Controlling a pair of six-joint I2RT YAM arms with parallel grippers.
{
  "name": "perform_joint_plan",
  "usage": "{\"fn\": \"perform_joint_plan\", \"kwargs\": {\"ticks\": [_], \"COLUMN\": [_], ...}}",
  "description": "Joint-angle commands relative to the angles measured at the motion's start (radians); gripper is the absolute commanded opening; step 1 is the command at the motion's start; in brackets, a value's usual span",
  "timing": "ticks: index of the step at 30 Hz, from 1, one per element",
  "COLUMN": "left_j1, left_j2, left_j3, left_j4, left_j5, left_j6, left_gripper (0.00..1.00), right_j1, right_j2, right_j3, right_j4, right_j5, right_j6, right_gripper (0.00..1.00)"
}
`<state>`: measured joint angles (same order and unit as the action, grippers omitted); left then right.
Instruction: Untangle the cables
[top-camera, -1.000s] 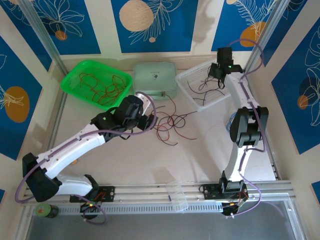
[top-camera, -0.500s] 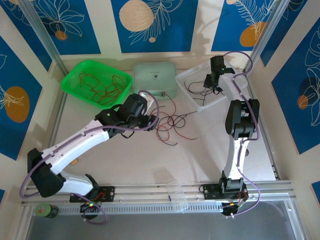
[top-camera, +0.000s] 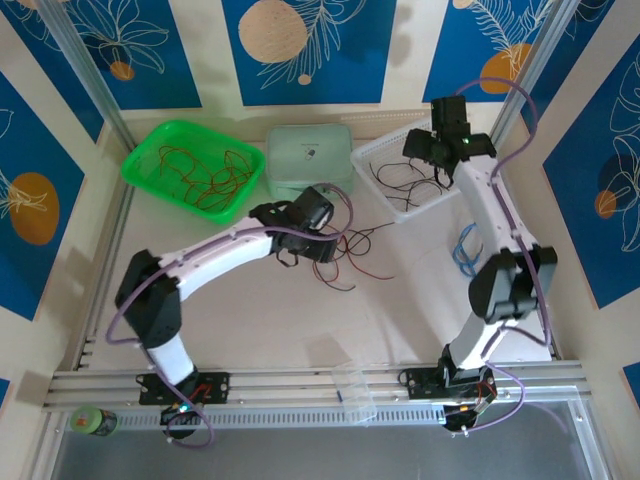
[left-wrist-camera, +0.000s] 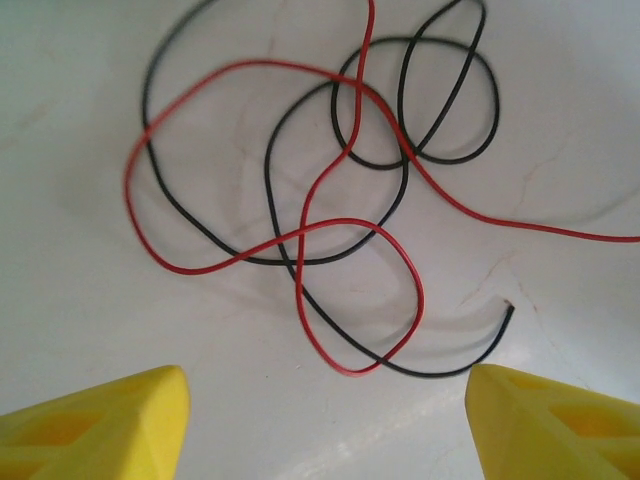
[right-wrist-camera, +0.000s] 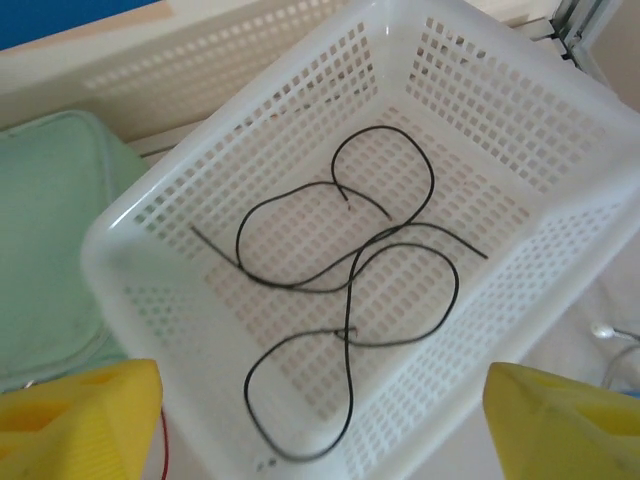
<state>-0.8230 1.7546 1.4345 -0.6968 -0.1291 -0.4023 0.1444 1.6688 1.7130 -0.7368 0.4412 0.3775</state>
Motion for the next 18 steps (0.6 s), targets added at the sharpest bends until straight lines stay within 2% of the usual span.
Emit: {"fn": "perform_joint_plan", "kwargs": {"ticks": [1, 5, 9, 14, 18], "left_j1": [0.020, 0.068, 0.119, 0.170, 0.198], "left_j2": [0.079, 0.142, 0.124, 0.105, 0.135], "left_j3": [0.039, 0.006, -0.097, -0.170, -0.176], "left_j4": [-0.016, 0.082, 0.230, 0.322, 0.336], "left_j5": [0.049, 0.070, 0.056, 0.025, 0.022], "left_j6": [-0.068, -0.135, -0.226, -0.283, -0.289], "left_gripper": [0.69, 0.66, 0.64, 0.63, 0.55], "right_j1": [0.030, 0.072, 0.101, 0.113, 0.113], "right_j2": [-0.113, -0.252, -0.362, -0.431, -0.444], "right_j3": [-0.113, -0.269, -0.384, -0.467, -0.496], "right_j4": [-0.004, 0.024, 0.034, 0.034, 0.028], "right_j5": [-0.025, -0.050, -0.069, -0.073, -0.074], "right_j6": [0.030, 0.057, 0.076, 0.092, 0.095], "right_gripper": [0.83, 0.78, 0.75, 0.74, 0.73]}}
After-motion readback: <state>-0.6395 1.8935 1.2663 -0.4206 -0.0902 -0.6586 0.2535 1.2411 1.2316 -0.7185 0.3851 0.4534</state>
